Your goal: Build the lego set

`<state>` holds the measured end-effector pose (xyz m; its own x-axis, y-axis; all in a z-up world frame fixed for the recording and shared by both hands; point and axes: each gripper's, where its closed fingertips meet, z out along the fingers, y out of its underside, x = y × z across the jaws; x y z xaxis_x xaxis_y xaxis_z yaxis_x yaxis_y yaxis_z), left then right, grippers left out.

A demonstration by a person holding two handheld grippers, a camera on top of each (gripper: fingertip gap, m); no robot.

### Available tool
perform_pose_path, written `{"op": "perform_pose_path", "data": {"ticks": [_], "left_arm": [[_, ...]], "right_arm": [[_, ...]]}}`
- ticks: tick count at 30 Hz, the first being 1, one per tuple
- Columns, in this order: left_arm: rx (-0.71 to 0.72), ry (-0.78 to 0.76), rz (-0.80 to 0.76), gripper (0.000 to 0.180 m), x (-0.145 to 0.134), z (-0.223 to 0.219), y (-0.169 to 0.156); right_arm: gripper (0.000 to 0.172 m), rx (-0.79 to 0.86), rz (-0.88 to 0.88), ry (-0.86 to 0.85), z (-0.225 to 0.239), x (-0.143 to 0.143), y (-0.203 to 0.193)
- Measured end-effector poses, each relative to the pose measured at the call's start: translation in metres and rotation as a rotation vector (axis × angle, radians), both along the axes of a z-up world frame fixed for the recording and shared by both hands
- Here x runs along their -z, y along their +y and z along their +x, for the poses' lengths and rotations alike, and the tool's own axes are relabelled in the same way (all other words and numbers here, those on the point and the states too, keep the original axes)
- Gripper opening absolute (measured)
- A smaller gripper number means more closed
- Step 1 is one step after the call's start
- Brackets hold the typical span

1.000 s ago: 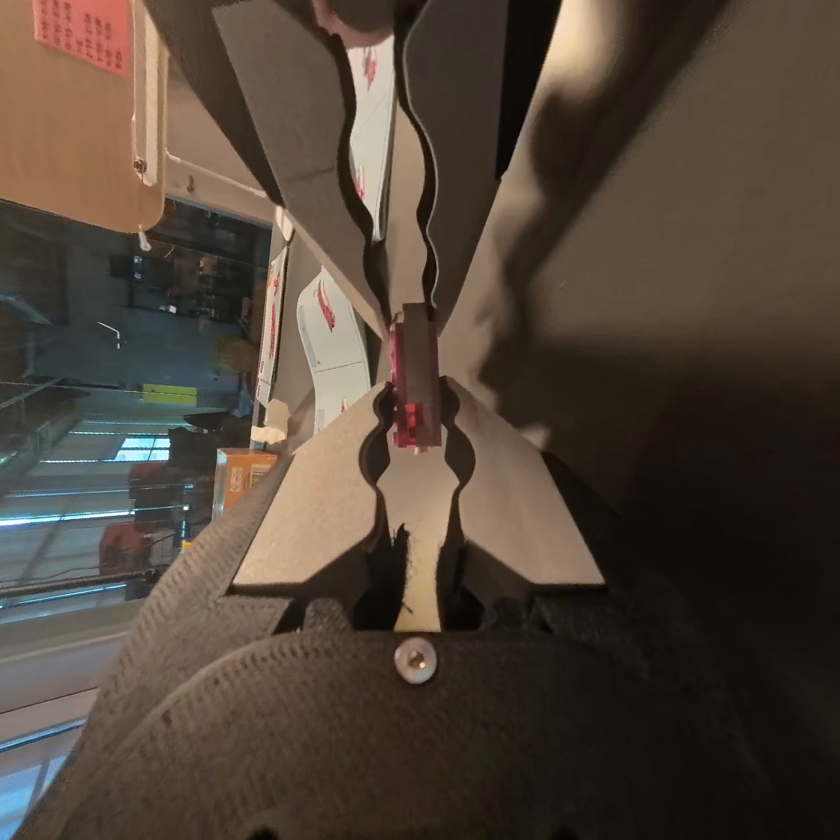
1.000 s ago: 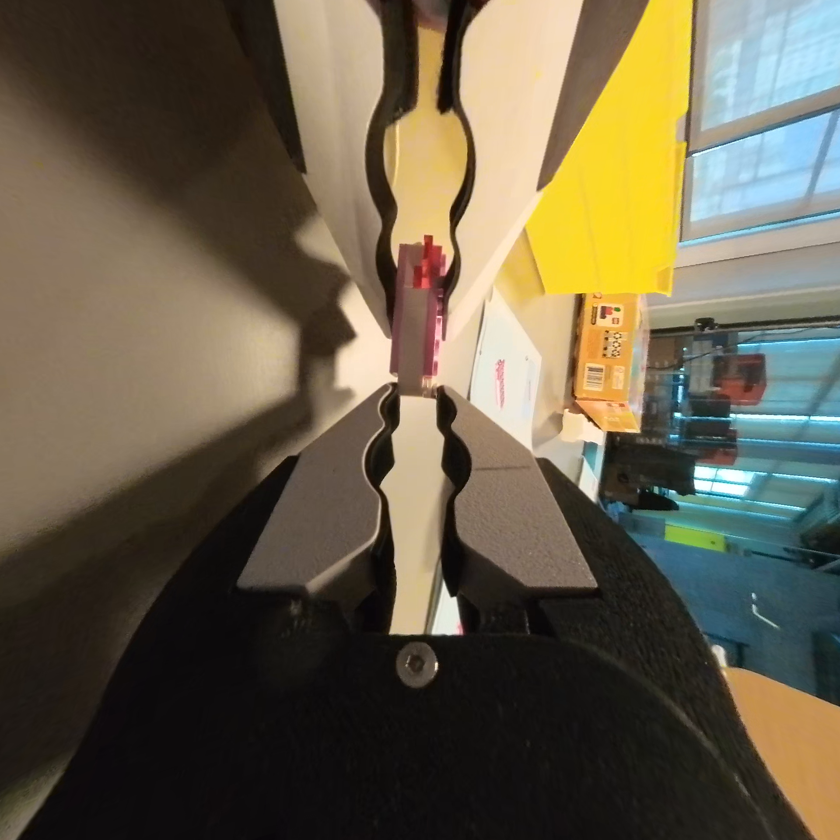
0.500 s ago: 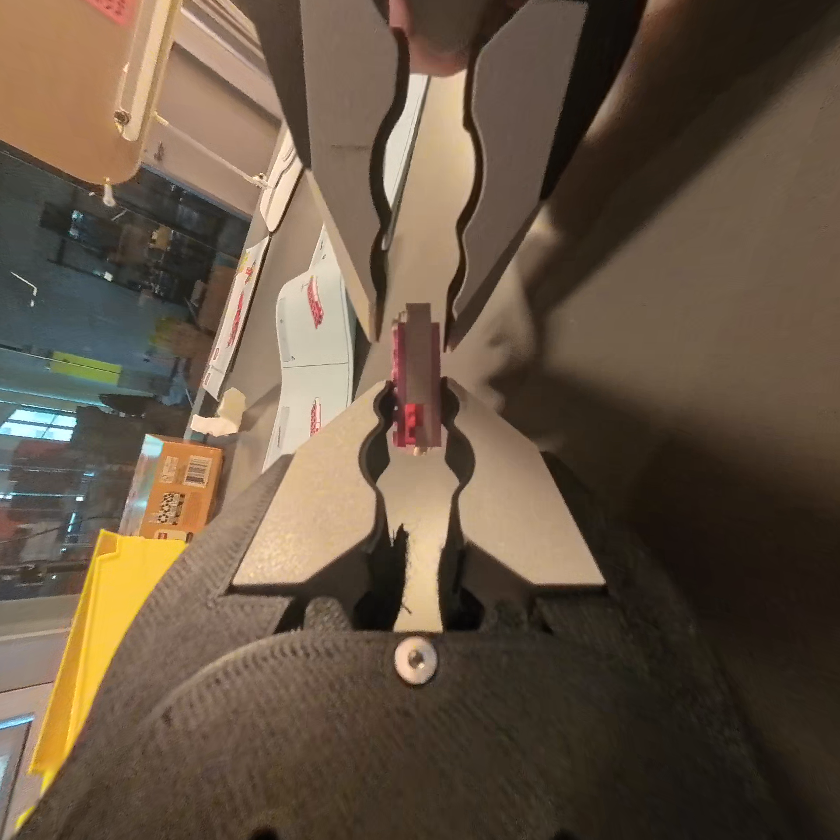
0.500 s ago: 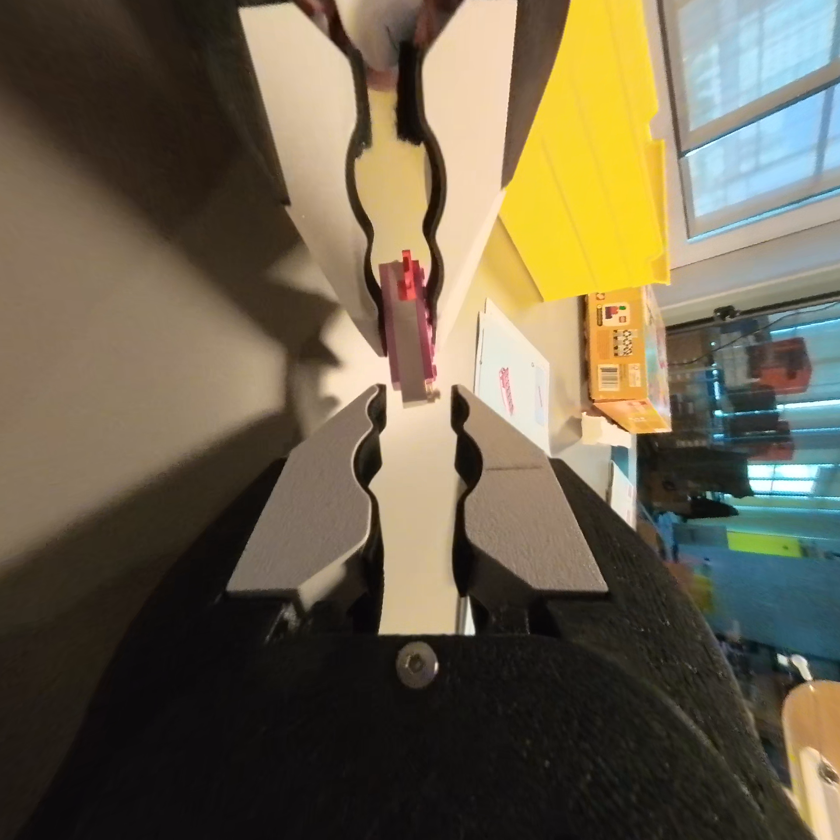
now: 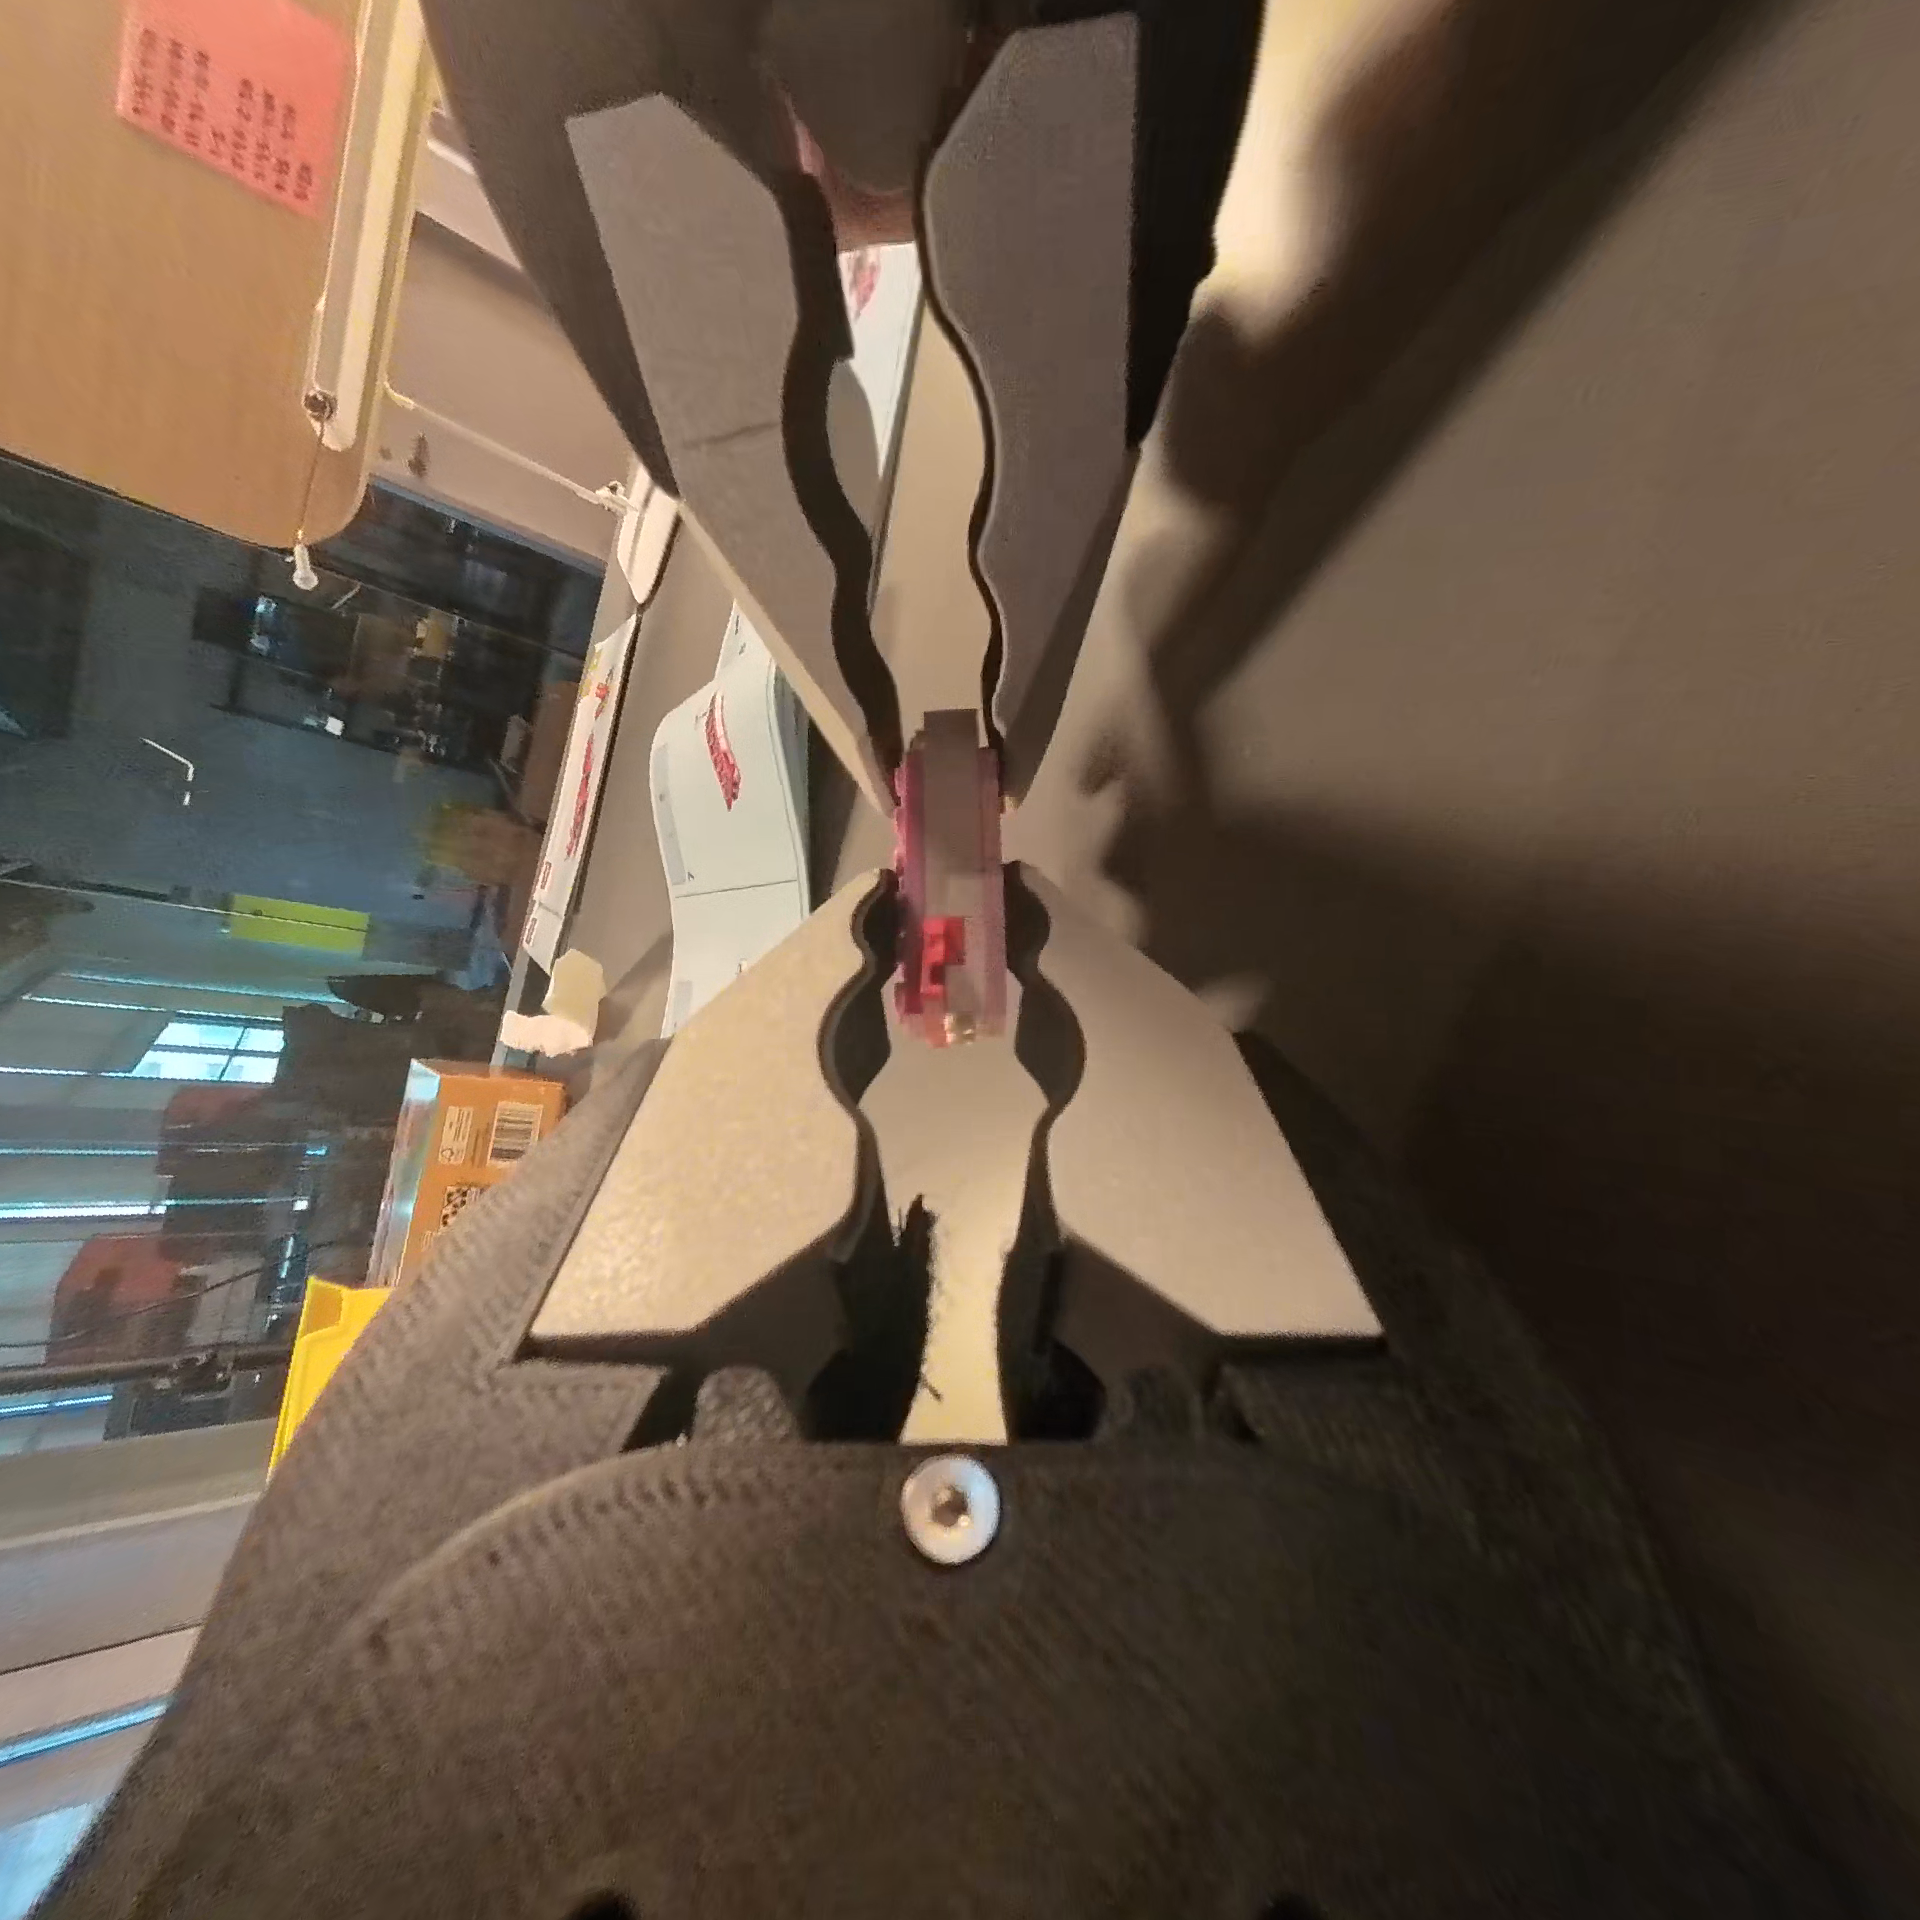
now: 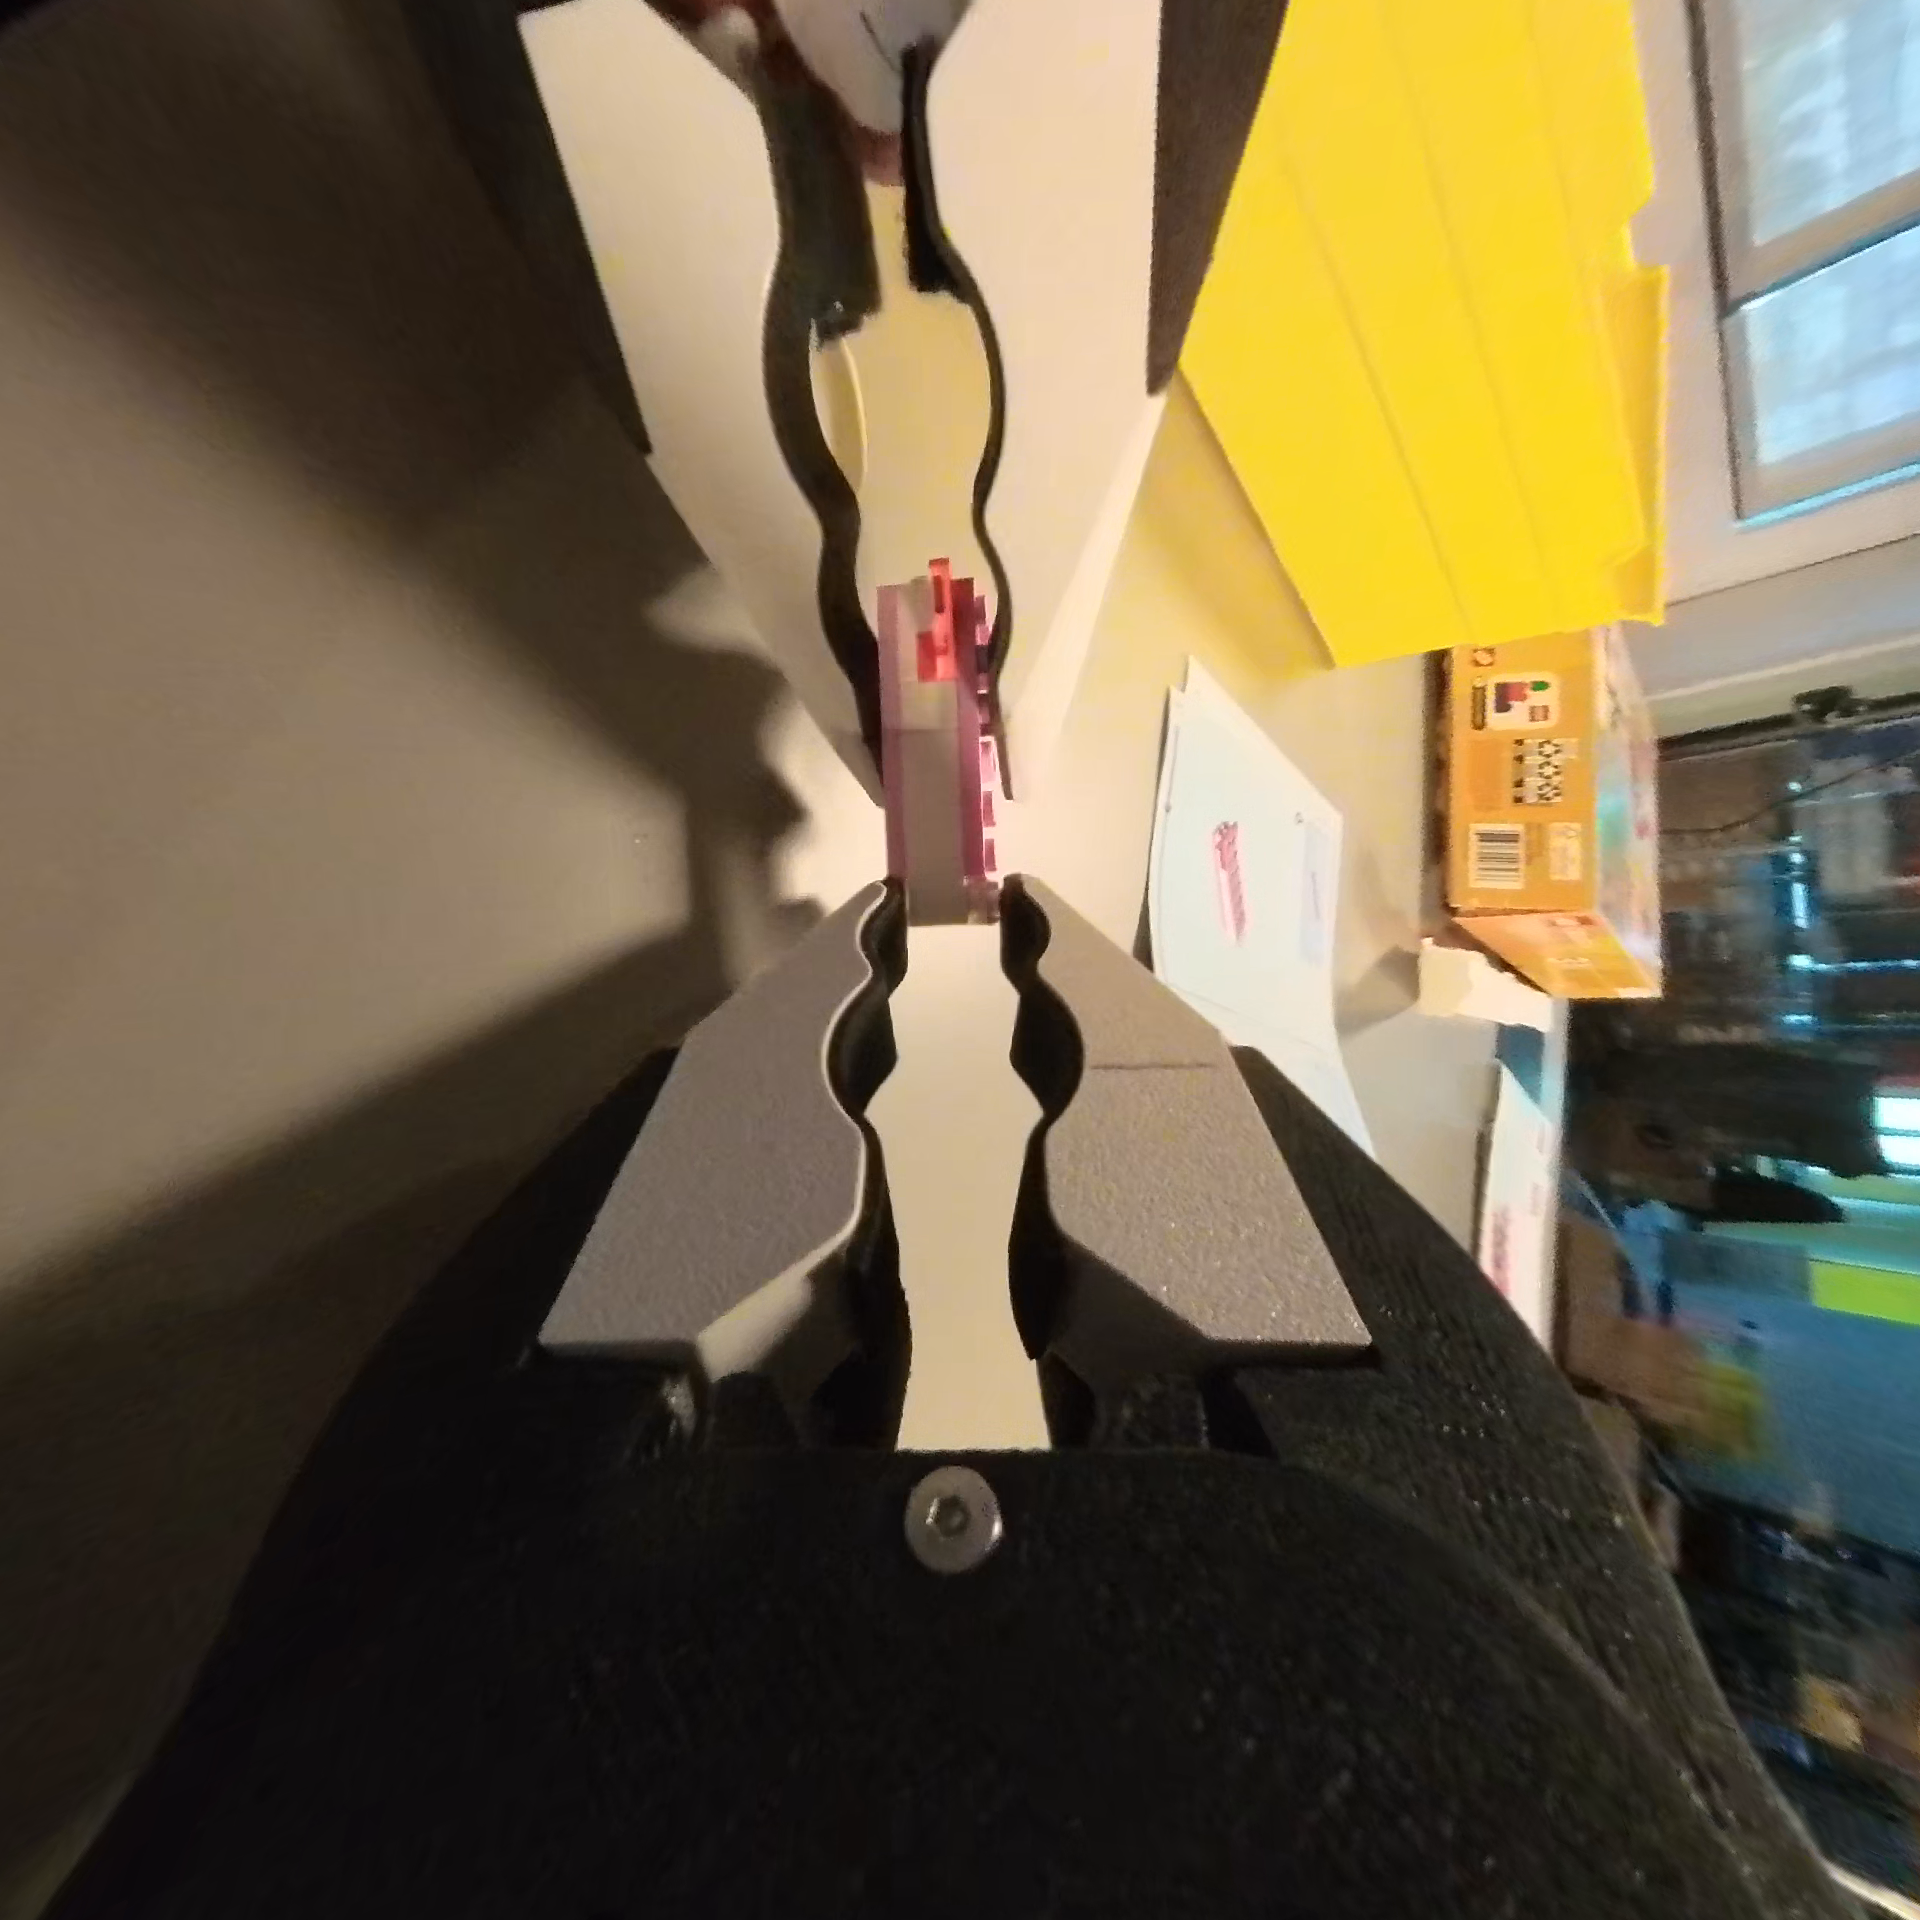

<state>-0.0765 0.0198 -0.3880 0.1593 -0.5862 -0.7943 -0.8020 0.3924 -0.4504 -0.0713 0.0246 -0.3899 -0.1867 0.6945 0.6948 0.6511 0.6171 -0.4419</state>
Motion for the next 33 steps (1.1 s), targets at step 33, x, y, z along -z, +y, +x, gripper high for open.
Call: {"op": "perform_pose_path", "data": {"ticks": [33], "left_arm": [[-0.149, 0.012, 0.249, 0.019, -0.017, -0.040, 0.033]], "right_arm": [[0.018, 0.262, -0.689, 0.161, 0.001, 0.016, 0.023]]}}
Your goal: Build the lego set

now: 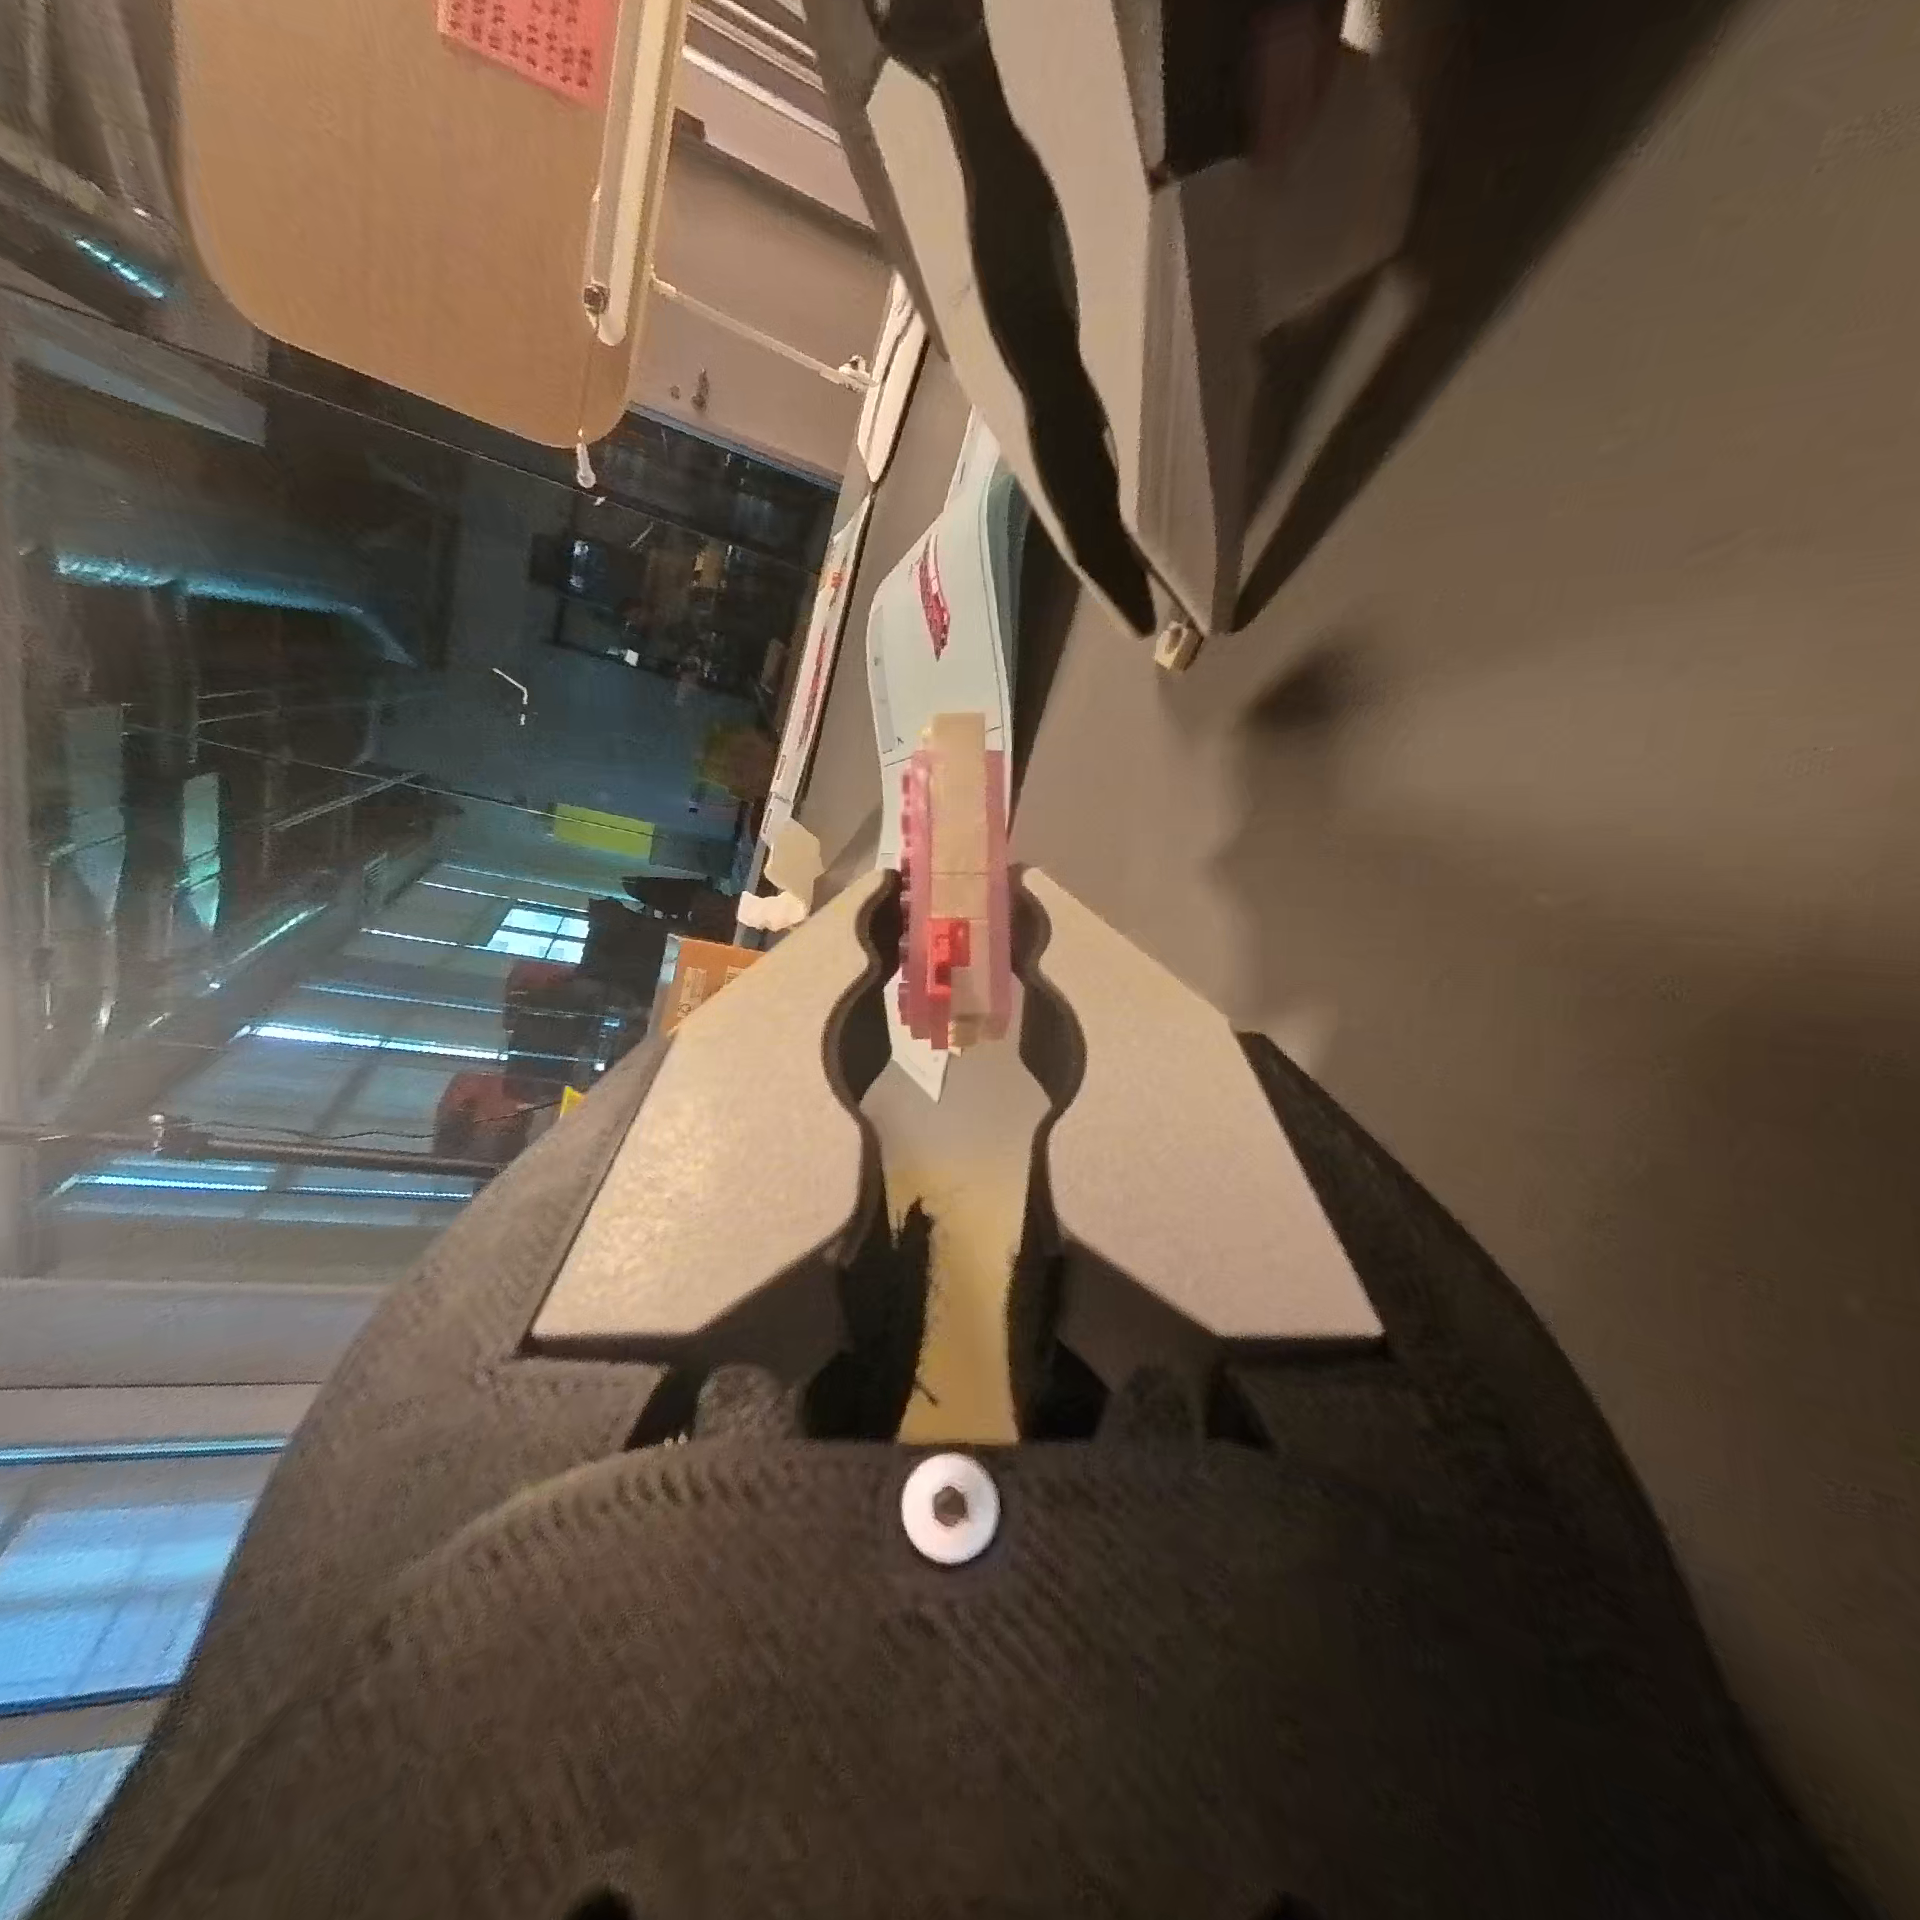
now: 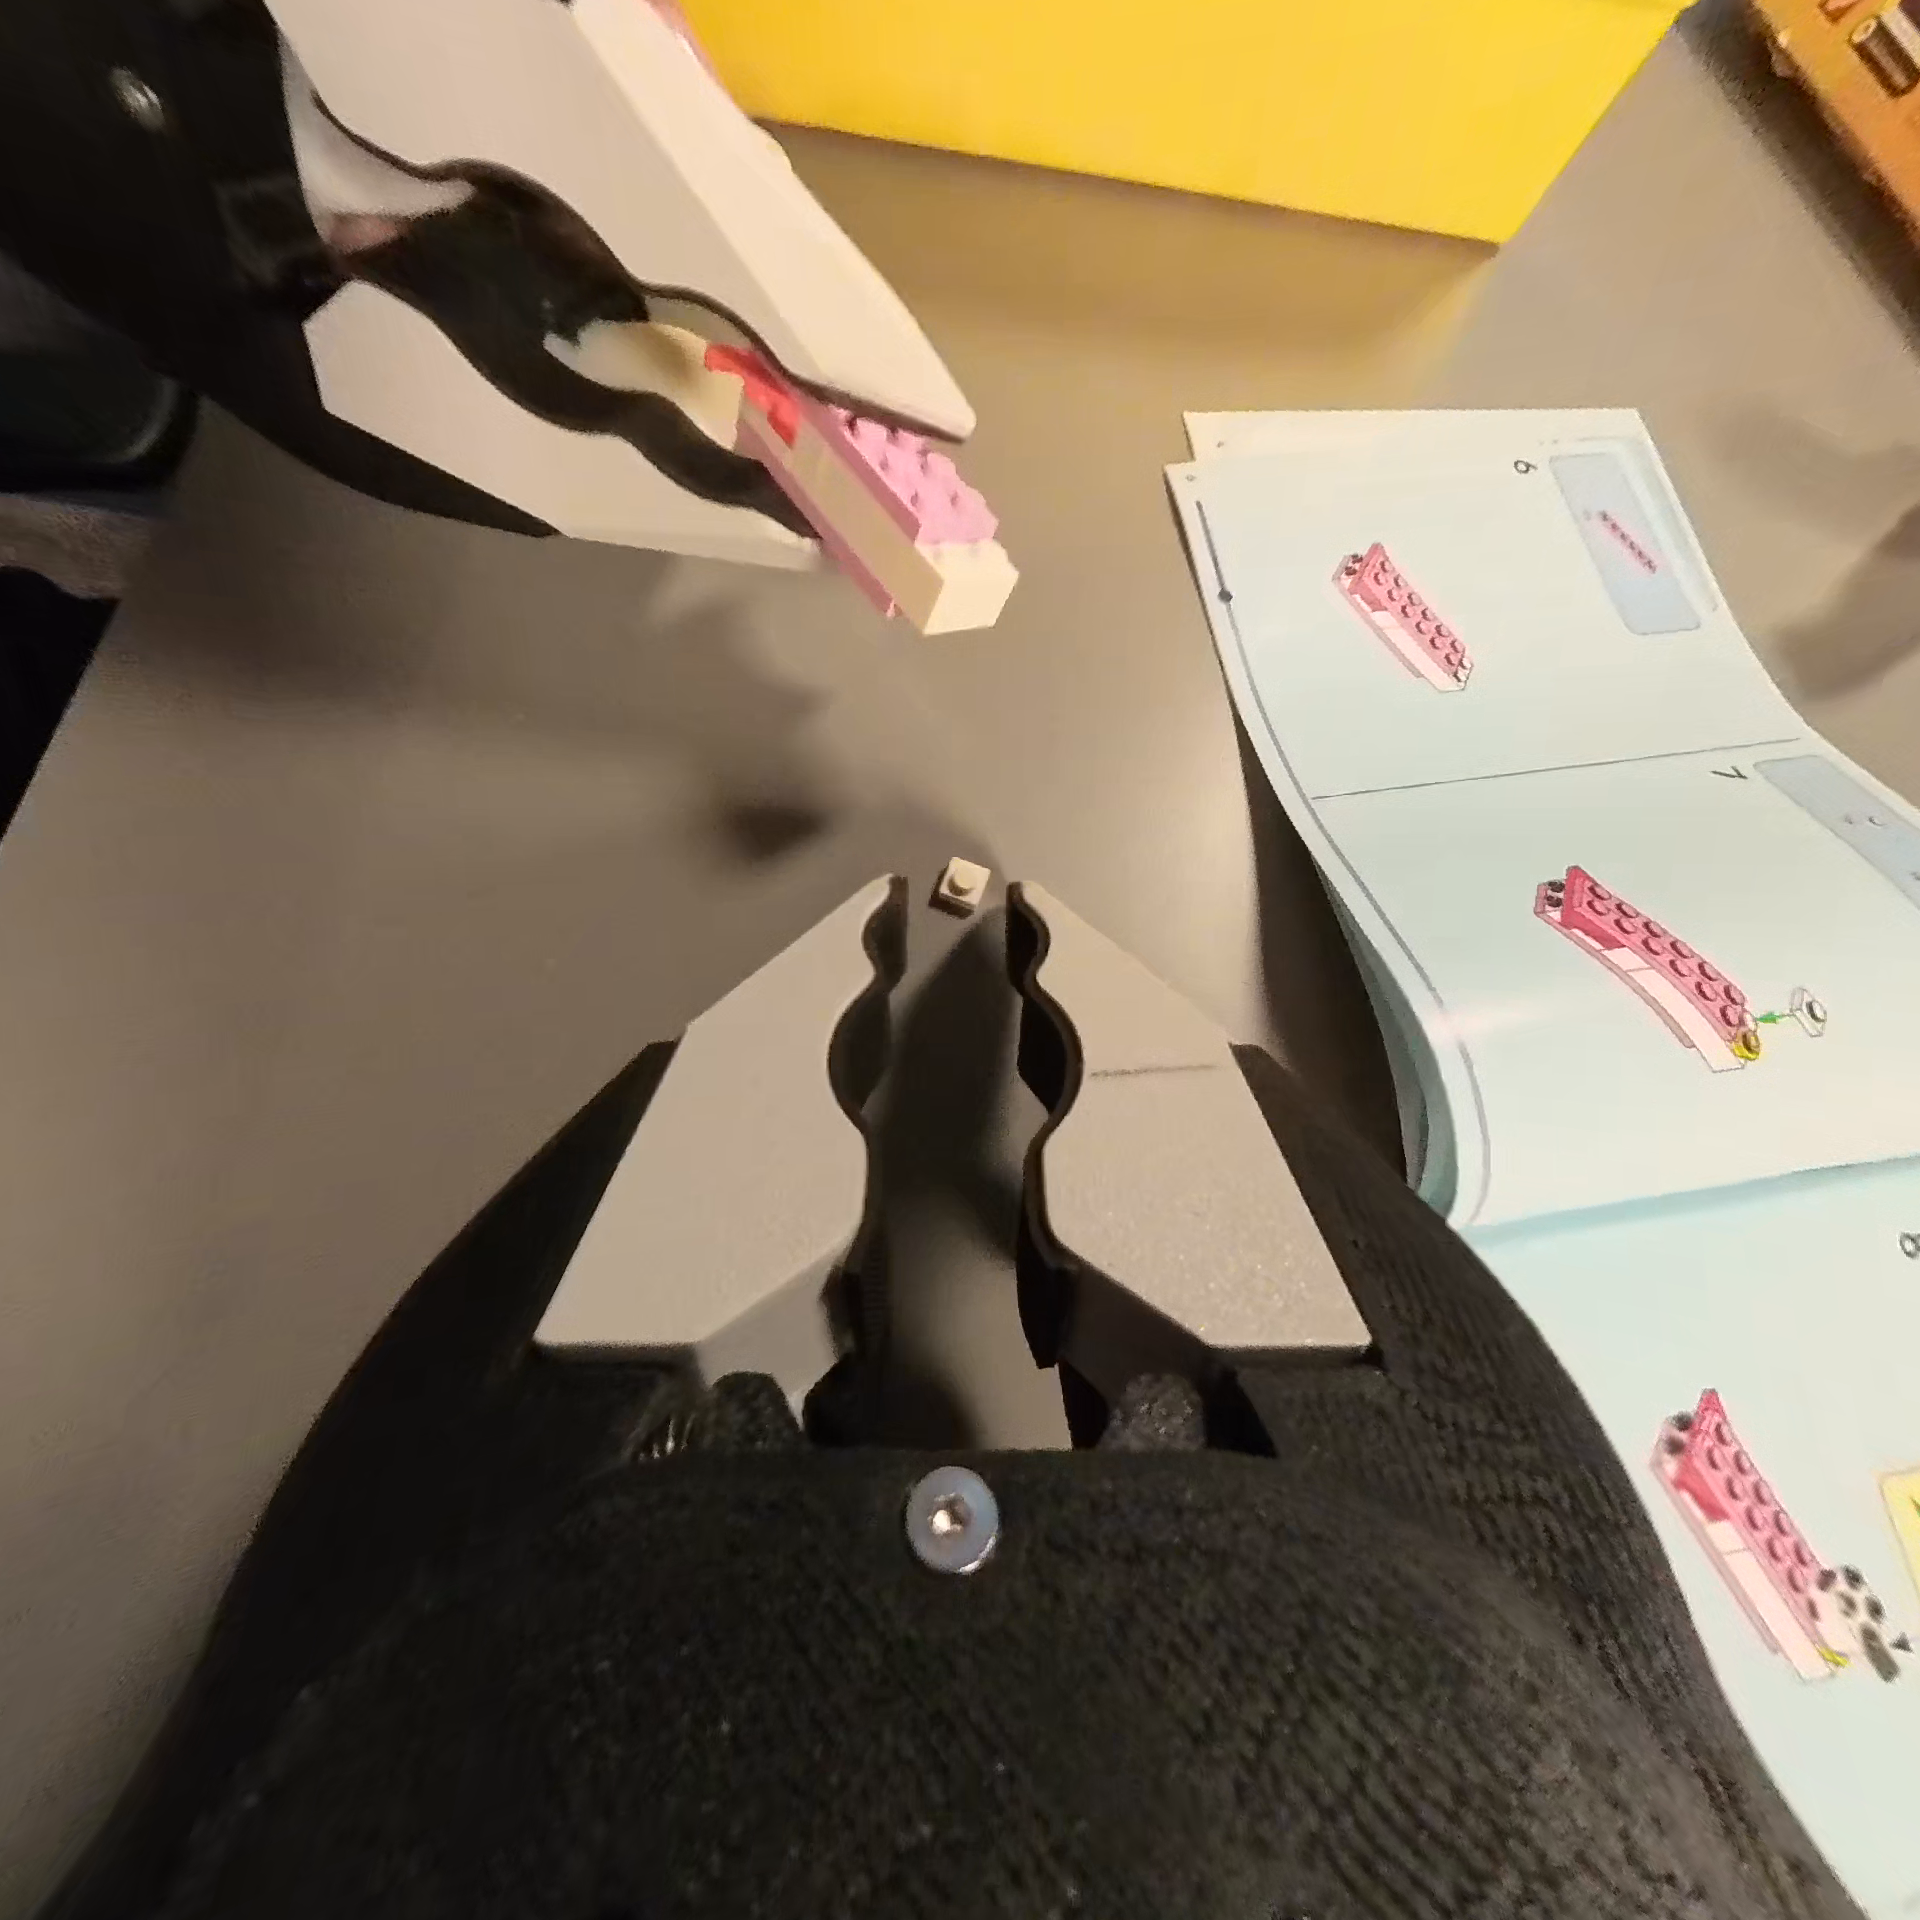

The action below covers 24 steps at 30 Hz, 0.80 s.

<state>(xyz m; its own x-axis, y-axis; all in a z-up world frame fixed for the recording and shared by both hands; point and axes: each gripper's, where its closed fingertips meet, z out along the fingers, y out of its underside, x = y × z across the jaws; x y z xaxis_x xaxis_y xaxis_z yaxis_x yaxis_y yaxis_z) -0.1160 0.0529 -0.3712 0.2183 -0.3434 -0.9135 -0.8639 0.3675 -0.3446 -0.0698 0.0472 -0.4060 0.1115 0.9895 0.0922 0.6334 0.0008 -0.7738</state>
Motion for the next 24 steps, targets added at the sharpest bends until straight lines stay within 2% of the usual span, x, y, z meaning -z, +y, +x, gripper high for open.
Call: {"op": "perform_pose_path", "data": {"ticks": [4, 7, 9, 12, 18, 24], "left_arm": [[0.029, 0.023, 0.018, 0.019, 0.001, 0.005, -0.003], [0.074, 0.072, 0.084, 0.019, -0.001, 0.011, -0.009], [0.114, 0.114, 0.147, 0.019, -0.003, 0.017, -0.013], [0.178, 0.155, 0.237, 0.019, -0.007, 0.024, -0.022], [0.247, 0.173, 0.325, 0.019, -0.013, 0.033, -0.034], [0.248, 0.164, 0.358, 0.019, -0.017, 0.032, -0.036]], "right_arm": [[0.006, -0.007, -0.011, -0.006, -0.005, 0.001, -0.004], [0.005, -0.015, -0.005, -0.044, 0.002, 0.000, -0.001], [0.005, -0.059, 0.009, 0.034, 0.006, -0.020, -0.002], [0.005, -0.176, -0.098, 0.180, 0.003, -0.057, -0.020], [0.005, -0.362, -0.160, 0.071, -0.004, -0.056, -0.044], [0.005, -0.409, -0.126, 0.006, -0.005, -0.060, -0.042]]}}
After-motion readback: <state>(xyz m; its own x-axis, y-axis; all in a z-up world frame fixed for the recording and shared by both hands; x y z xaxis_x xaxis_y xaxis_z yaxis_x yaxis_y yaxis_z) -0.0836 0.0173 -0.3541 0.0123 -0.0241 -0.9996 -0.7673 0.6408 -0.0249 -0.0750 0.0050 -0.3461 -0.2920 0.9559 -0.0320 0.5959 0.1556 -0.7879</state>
